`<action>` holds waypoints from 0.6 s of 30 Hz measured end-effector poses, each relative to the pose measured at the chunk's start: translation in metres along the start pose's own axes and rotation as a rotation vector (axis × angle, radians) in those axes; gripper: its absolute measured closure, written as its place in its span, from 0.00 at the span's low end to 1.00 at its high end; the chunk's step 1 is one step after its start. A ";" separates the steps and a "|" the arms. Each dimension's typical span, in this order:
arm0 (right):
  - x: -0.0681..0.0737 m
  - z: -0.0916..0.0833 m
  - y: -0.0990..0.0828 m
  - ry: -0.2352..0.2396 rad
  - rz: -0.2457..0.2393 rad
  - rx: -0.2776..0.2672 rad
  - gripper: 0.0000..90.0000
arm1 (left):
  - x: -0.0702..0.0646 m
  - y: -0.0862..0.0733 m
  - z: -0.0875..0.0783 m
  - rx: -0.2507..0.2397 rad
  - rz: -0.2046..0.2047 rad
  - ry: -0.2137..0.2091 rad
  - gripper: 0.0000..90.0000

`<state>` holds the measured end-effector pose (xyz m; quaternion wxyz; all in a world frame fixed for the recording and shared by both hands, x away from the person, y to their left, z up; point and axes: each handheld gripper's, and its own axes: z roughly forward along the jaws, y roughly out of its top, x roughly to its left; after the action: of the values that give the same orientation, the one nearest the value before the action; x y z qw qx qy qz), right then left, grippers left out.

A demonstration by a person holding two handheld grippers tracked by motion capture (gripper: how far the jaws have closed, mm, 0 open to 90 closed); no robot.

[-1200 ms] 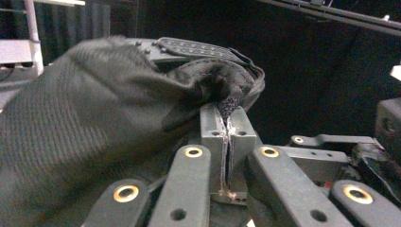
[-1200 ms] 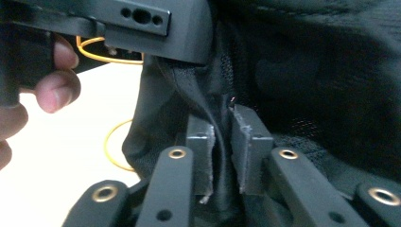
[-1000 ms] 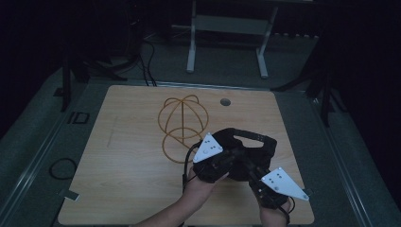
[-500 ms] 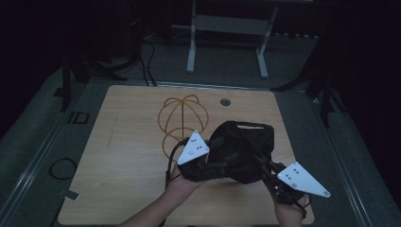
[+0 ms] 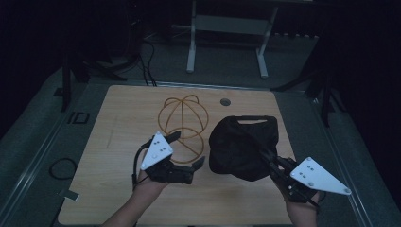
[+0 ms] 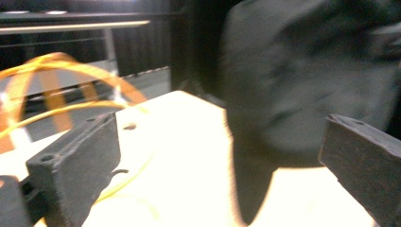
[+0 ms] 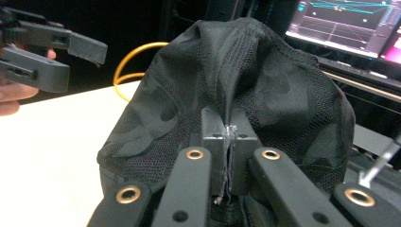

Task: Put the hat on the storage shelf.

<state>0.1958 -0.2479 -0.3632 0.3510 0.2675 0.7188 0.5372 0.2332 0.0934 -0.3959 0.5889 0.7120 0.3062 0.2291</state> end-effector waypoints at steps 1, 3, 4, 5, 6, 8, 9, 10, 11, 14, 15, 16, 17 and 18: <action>0.000 0.000 0.002 0.003 -0.002 -0.005 0.98 | 0.006 -0.003 -0.005 -0.001 -0.004 0.018 0.00; 0.000 0.000 0.006 0.012 -0.003 -0.012 0.98 | 0.015 -0.008 -0.012 0.014 -0.009 0.057 0.00; 0.000 0.000 0.007 0.015 -0.001 -0.013 0.98 | 0.020 -0.012 -0.016 0.015 -0.012 0.072 0.00; 0.000 0.001 0.008 0.021 -0.001 -0.014 0.98 | 0.027 -0.016 -0.020 0.029 -0.030 0.090 0.00; -0.001 0.002 0.010 0.023 -0.002 -0.015 0.98 | 0.030 -0.019 -0.022 0.028 -0.036 0.102 0.00; -0.002 0.004 0.012 0.029 0.005 -0.016 0.98 | 0.039 -0.027 -0.028 0.023 -0.047 0.133 0.00; -0.003 0.005 0.014 0.033 0.008 -0.017 0.98 | 0.043 -0.031 -0.031 0.024 -0.051 0.142 0.00; -0.003 0.005 0.014 0.033 0.008 -0.017 0.98 | 0.043 -0.031 -0.031 0.024 -0.051 0.142 0.00; -0.003 0.006 0.015 0.037 0.009 -0.018 0.98 | 0.050 -0.040 -0.036 0.039 -0.042 0.165 0.00; -0.004 0.012 0.023 0.053 0.004 -0.024 0.98 | 0.056 -0.055 -0.042 0.061 -0.030 0.198 0.00; -0.004 0.014 0.025 0.058 0.003 -0.024 0.98 | 0.059 -0.060 -0.044 0.062 -0.029 0.209 0.00; -0.004 0.014 0.025 0.058 0.003 -0.024 0.98 | 0.059 -0.060 -0.044 0.062 -0.029 0.209 0.00; -0.003 0.016 0.028 0.063 0.001 -0.025 0.98 | 0.063 -0.072 -0.048 0.082 -0.032 0.233 0.00; -0.003 0.020 0.032 0.079 0.001 -0.031 0.98 | 0.066 -0.078 -0.052 0.075 -0.036 0.241 0.00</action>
<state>0.2139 -0.2299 -0.3347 0.3264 0.2409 0.7236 0.5584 0.2313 0.1851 -0.4638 0.5248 0.6953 0.3957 0.2908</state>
